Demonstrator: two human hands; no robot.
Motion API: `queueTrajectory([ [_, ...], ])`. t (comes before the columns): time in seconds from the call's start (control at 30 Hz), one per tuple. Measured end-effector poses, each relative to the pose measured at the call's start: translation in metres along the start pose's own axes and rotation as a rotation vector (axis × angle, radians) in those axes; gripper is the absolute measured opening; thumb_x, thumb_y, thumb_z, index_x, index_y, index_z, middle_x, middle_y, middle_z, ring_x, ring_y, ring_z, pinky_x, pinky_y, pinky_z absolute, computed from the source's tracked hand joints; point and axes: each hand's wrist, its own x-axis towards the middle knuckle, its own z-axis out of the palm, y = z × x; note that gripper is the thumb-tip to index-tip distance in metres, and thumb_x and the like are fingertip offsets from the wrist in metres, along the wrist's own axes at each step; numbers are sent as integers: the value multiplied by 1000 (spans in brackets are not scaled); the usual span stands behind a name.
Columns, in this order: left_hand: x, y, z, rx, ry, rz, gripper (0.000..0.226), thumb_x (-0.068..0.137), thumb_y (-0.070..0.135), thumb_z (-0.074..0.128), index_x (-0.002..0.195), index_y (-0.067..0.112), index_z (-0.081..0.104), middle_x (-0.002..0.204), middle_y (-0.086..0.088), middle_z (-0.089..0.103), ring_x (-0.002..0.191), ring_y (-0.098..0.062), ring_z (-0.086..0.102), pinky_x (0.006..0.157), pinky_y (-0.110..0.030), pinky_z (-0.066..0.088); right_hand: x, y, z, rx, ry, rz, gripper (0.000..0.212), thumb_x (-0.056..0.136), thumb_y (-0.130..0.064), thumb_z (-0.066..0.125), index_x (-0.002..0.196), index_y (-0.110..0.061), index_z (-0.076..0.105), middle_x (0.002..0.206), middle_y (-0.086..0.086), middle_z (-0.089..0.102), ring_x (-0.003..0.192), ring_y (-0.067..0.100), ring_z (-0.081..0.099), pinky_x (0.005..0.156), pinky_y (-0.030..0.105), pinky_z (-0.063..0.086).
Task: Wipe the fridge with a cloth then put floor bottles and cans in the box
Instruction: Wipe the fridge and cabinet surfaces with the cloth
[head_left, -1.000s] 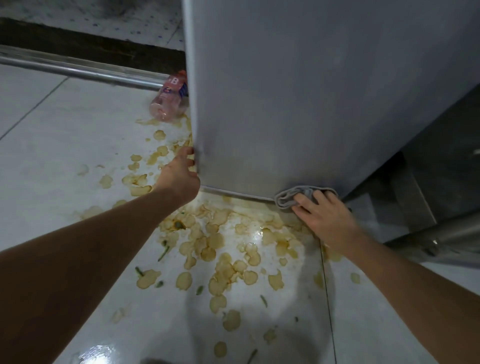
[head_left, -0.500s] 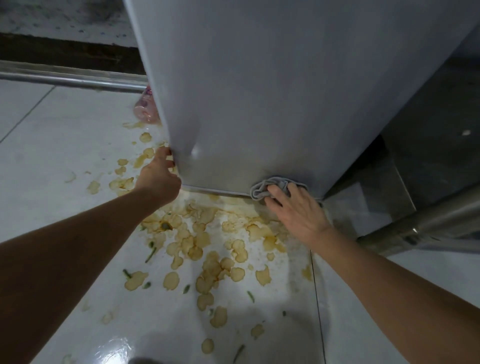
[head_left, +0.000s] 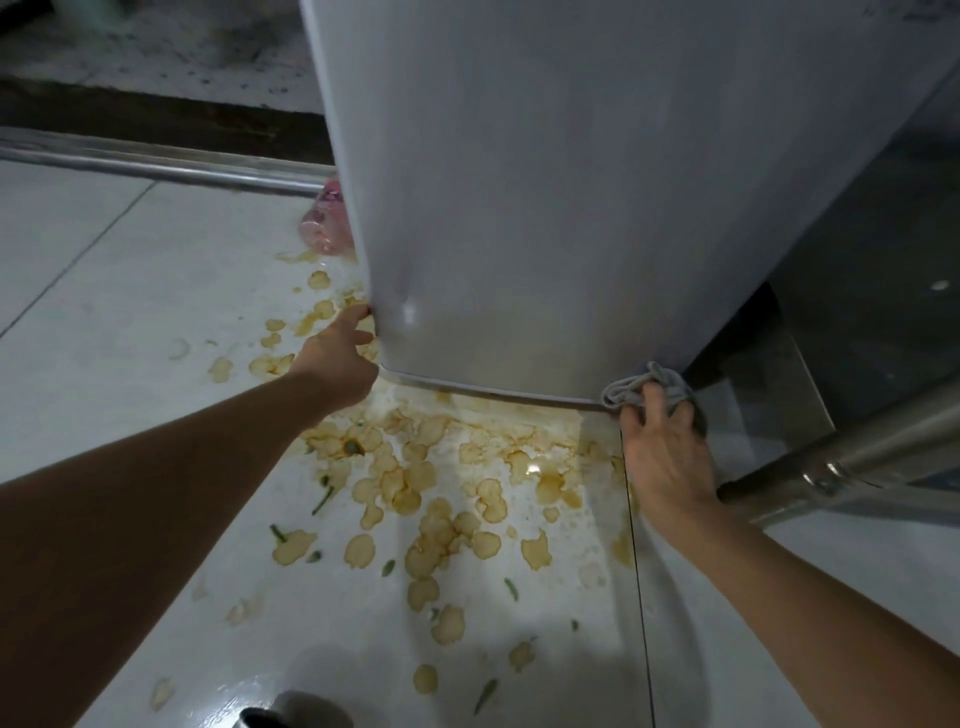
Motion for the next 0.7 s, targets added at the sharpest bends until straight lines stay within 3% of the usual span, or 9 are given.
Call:
queueTrajectory([
  [0.07,2,-3,-3,-16,-16,13,72,81,-6,49,140,34,33,134,-1,53,106,-24,58,72,-35,55,-3,-21,-18,46,39,-107,51,85,-16,60,132,-11,40,142,18,21,106,36,44,80,37,50],
  [0.13,4,-7,-5,-28,-34,27,71,81,-6,48,139,34,35,133,-1,53,108,-24,58,77,-39,56,-3,-49,-37,91,124,-266,53,74,-10,70,124,-11,51,137,17,39,94,34,51,73,37,52],
  [0.2,6,-11,-7,-19,-48,49,69,83,-6,47,138,34,37,133,0,53,110,-22,56,80,-39,56,0,-82,-52,124,221,-432,47,70,-6,67,117,-9,59,131,16,49,86,32,54,69,37,52],
  [0.3,10,-17,-11,-11,-58,90,64,85,-6,42,137,31,40,133,0,54,113,-21,55,84,-38,55,11,-129,-58,90,260,-587,41,80,-9,58,121,-11,56,139,12,42,95,30,52,76,37,49],
  [0.4,15,-22,-15,-13,-72,106,62,86,-8,38,136,28,42,133,-1,54,116,-20,54,89,-38,53,31,-168,-59,51,265,-626,39,91,-13,49,130,-12,49,146,9,34,103,31,48,80,37,45],
  [0.57,19,-27,-16,17,-110,149,64,85,-10,34,136,26,42,133,-1,54,118,-20,53,94,-36,50,61,-198,-50,-222,193,-656,58,97,-18,32,149,-7,10,157,5,5,112,32,32,71,40,29],
  [0.7,23,-26,-13,-1,-117,169,65,83,-12,36,136,25,42,130,-1,56,116,-19,54,91,-34,51,65,-204,-50,-369,166,-658,53,98,-24,31,148,-13,20,156,1,-3,113,31,27,67,41,23],
])
